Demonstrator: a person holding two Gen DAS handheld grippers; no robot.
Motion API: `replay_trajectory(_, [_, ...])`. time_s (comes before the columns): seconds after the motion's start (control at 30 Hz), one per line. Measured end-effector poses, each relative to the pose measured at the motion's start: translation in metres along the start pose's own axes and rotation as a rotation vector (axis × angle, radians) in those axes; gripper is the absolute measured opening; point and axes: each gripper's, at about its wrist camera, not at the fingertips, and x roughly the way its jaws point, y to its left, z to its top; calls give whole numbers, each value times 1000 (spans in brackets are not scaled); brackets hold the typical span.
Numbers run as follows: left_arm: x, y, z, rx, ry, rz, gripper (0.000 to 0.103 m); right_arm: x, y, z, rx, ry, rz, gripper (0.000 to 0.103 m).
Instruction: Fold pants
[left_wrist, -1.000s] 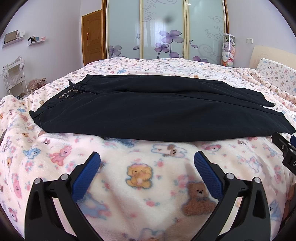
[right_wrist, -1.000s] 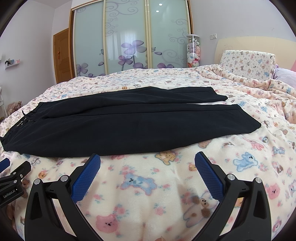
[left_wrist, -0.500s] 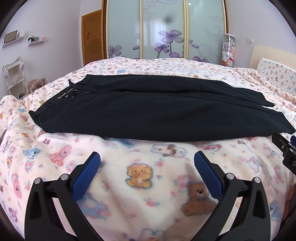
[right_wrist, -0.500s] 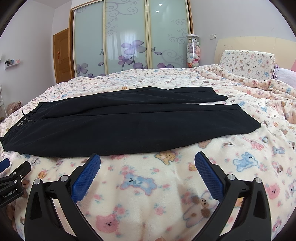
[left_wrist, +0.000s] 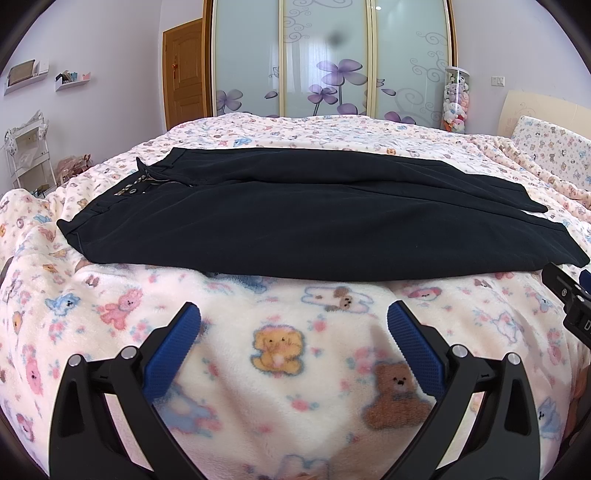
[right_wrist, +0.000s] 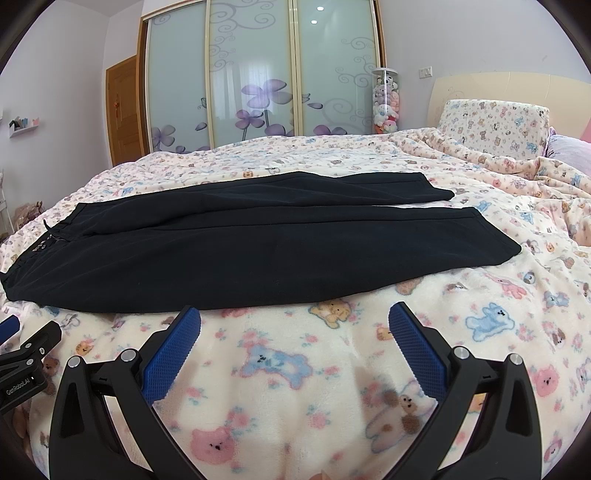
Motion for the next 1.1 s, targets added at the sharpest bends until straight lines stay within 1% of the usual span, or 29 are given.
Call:
replay_trajectory(0.73, [0, 0, 0, 0, 1, 0, 101, -1, 1, 0, 3, -2, 2, 102])
replay_trajectory(0.8, [-6, -18, 1, 2, 2, 0, 101, -1, 2, 0, 2, 0, 1, 102])
replay_trajectory(0.9, [-9, -29, 1, 5, 2, 0, 101, -2, 1, 0, 2, 0, 2, 102])
replay_trajectory(1.1, [-7, -22, 0, 5, 3, -3, 101, -4, 0, 2, 0, 8, 20, 102])
